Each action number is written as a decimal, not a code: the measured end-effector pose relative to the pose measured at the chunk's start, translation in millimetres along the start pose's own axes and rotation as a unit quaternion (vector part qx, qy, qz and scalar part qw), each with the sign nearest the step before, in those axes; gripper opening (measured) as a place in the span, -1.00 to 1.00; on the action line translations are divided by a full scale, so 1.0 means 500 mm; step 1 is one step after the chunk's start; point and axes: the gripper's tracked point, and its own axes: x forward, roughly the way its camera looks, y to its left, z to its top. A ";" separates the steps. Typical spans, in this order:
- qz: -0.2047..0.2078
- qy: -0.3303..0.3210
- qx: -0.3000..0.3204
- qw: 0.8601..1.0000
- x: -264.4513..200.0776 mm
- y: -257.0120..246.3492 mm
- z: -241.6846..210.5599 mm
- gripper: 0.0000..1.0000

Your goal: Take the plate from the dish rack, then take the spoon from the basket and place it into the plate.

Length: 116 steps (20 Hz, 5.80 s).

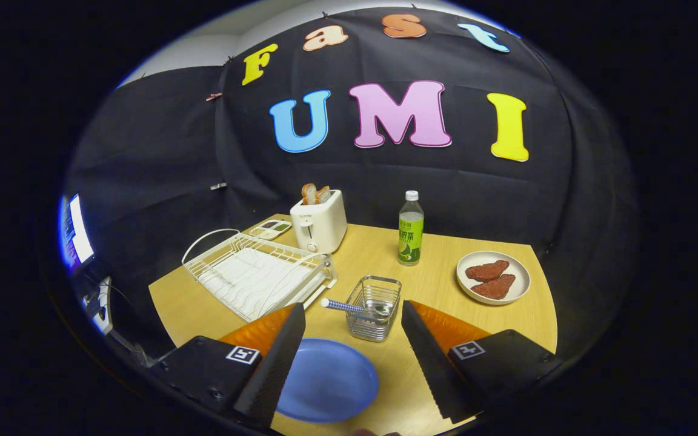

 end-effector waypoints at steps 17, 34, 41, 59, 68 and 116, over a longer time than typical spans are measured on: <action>0.013 0.037 -0.185 0.982 0.228 0.021 -0.097 0.34; -0.064 0.045 -0.110 0.991 0.251 -0.033 -0.038 -0.78; -0.106 0.055 -0.075 0.990 0.223 -0.043 -0.018 -0.82; -0.121 0.022 -0.055 0.991 -0.006 0.096 0.001 -0.82; -0.101 0.080 -0.082 0.988 0.027 0.148 -0.170 -0.78; -0.213 -0.155 0.020 0.965 -0.169 0.142 0.288 0.98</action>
